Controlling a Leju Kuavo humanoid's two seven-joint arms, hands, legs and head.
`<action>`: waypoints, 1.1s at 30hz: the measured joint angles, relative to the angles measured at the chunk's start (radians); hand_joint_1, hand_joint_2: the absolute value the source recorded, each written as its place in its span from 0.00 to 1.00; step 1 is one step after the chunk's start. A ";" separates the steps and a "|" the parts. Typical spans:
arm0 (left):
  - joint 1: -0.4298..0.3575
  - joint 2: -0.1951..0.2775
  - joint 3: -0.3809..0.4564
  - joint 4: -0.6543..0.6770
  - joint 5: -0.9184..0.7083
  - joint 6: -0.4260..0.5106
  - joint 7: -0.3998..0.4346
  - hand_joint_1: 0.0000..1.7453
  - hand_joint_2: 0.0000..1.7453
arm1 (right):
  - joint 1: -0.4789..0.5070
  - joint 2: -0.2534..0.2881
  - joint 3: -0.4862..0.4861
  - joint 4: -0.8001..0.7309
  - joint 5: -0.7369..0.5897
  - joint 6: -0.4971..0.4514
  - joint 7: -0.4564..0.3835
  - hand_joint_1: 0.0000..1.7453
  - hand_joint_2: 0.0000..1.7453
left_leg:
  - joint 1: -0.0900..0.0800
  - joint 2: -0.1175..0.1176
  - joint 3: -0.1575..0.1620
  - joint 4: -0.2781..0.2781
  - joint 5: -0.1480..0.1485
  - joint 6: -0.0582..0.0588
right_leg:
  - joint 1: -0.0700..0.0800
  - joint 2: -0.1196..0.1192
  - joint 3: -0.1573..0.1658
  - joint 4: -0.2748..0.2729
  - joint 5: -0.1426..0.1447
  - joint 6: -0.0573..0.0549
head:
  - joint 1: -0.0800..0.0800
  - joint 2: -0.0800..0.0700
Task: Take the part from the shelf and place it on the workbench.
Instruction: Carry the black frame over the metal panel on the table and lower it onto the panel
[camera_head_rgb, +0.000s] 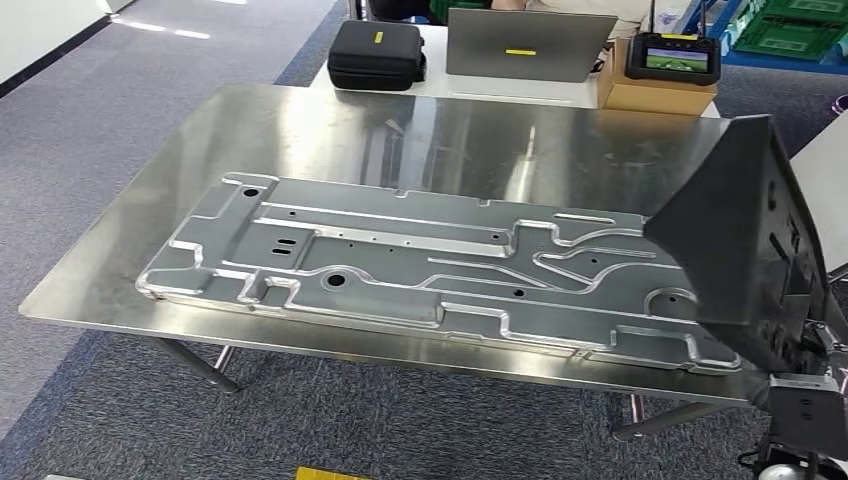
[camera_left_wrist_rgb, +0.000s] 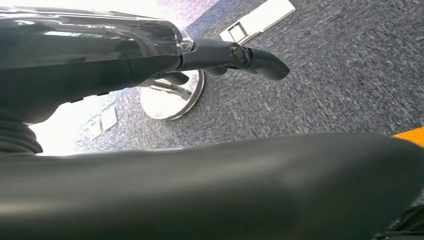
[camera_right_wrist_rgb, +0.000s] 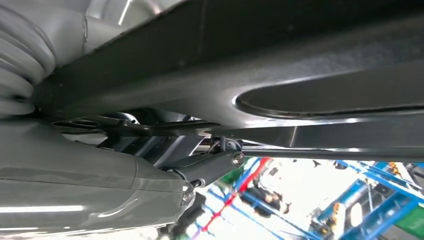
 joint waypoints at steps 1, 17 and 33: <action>0.000 0.000 0.000 0.000 -0.005 -0.002 0.001 0.00 1.00 | -0.003 -0.010 -0.002 0.003 0.081 -0.032 0.020 1.00 1.00 | 0.000 0.000 0.000 0.000 0.000 0.000 | 0.000 0.000 0.000 0.000 0.000 0.000 | 0.000 0.000; 0.000 -0.001 -0.020 0.000 -0.043 -0.024 0.018 0.00 1.00 | 0.003 -0.174 -0.070 0.057 0.770 -0.199 0.236 1.00 1.00 | 0.000 0.000 0.002 0.000 0.000 0.000 | 0.000 0.000 0.001 0.000 0.000 0.000 | 0.000 0.000; 0.000 -0.004 -0.028 0.000 -0.045 -0.034 0.032 0.00 1.00 | 0.022 -0.200 -0.076 0.081 0.876 -0.214 0.274 1.00 1.00 | 0.000 0.000 0.002 0.000 0.000 0.000 | 0.000 0.000 0.001 0.000 0.000 0.001 | 0.000 0.000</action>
